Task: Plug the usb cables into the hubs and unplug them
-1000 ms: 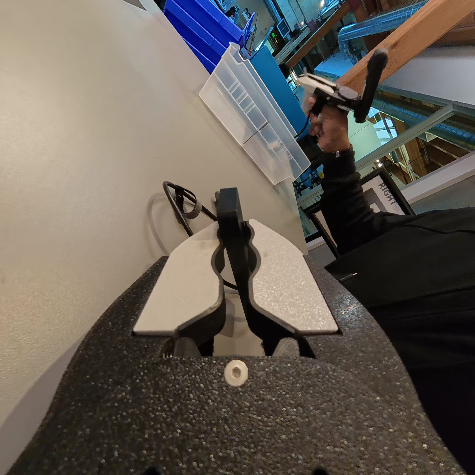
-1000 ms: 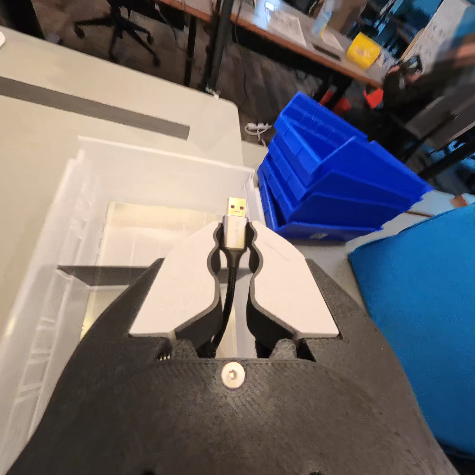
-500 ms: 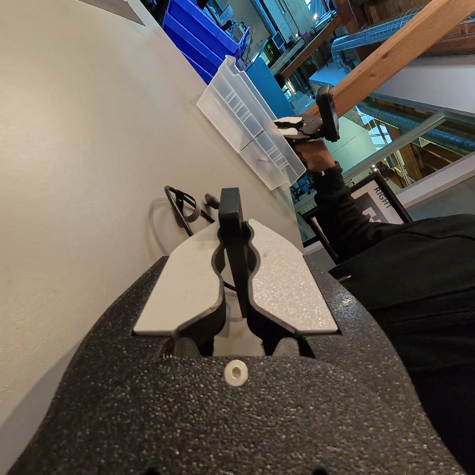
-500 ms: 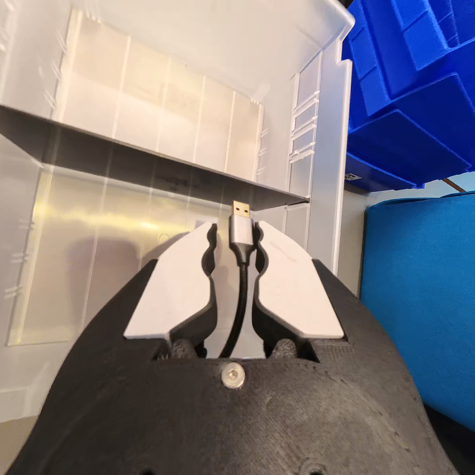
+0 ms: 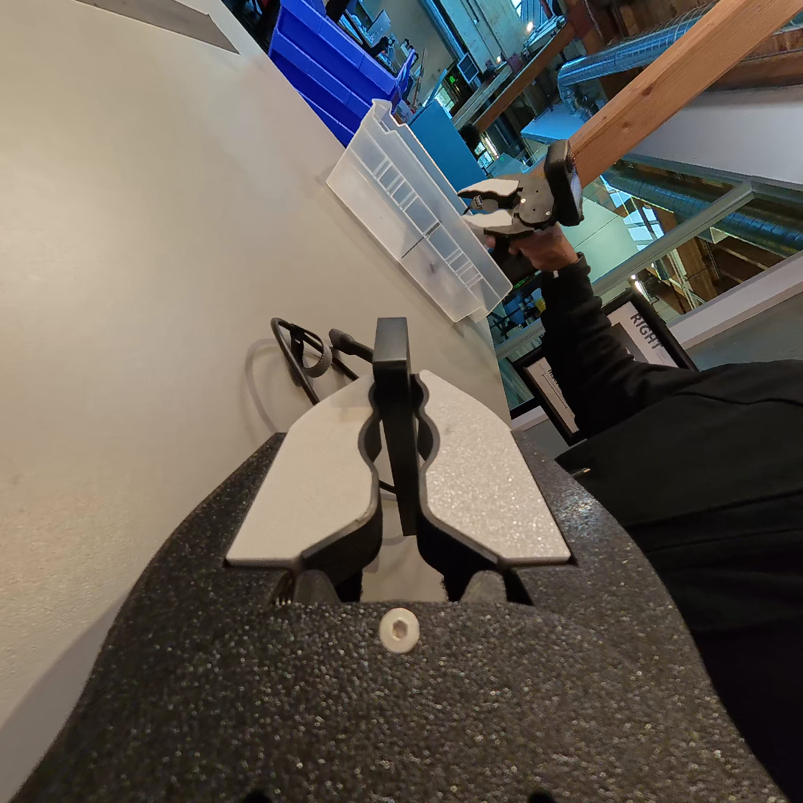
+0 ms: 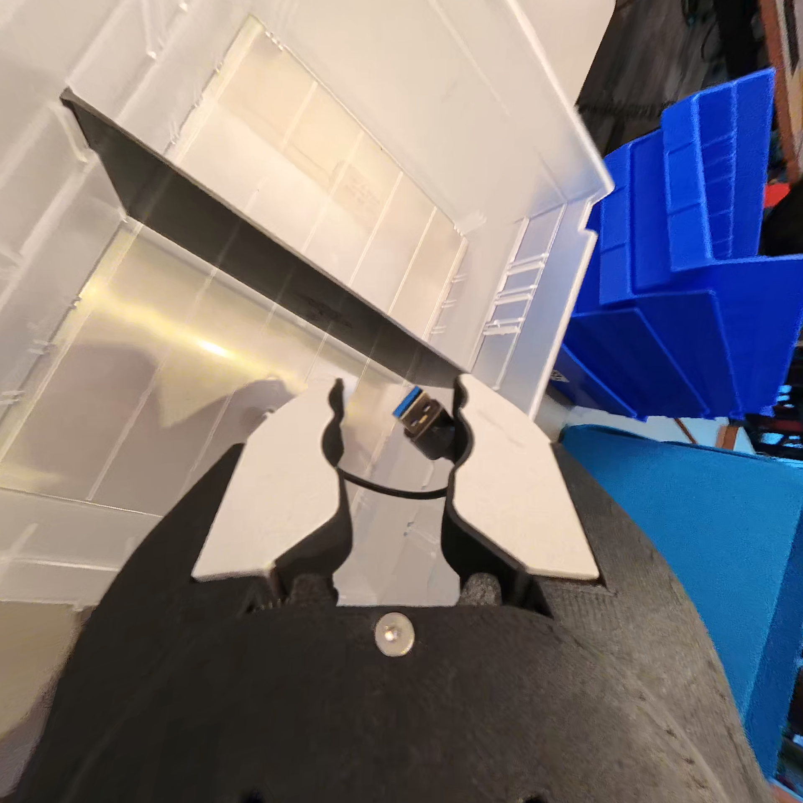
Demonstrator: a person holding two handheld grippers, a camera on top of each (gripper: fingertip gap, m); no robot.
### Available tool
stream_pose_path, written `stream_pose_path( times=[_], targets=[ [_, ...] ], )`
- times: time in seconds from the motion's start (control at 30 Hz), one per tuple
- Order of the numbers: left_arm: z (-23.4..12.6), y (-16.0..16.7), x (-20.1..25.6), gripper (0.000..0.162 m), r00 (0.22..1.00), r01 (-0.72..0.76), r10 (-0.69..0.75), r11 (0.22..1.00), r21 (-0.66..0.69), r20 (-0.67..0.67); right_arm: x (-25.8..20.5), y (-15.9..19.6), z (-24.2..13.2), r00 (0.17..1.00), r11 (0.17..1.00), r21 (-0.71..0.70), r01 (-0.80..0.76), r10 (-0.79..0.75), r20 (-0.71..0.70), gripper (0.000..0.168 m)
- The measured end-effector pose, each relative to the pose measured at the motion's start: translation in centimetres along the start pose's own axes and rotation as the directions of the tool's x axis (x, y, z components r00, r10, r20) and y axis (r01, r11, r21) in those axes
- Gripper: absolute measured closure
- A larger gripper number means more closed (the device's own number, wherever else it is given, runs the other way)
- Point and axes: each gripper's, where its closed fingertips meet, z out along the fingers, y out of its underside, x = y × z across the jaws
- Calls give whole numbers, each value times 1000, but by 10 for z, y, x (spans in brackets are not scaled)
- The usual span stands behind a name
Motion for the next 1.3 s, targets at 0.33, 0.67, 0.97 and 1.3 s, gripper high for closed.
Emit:
stream_pose_path(
  times=[0.33,0.67,0.97,1.3],
  targets=[
    [0,-1,1,150,1000,-6,6,1000,0,2,16,-51,-53,993,974,200,-107,96,62,161],
    [0,1,-1,150,1000,2,-2,1000,-1,5,13,-13,-24,824,843,34,-537,515,236,167],
    [1,1,-1,150,1000,-2,2,1000,-1,7,-7,-14,-6,957,970,-21,-243,243,156,126],
    [2,0,3,150,1000,-10,10,1000,1,9,-31,-71,-31,987,995,43,-89,82,141,123]
  ],
)
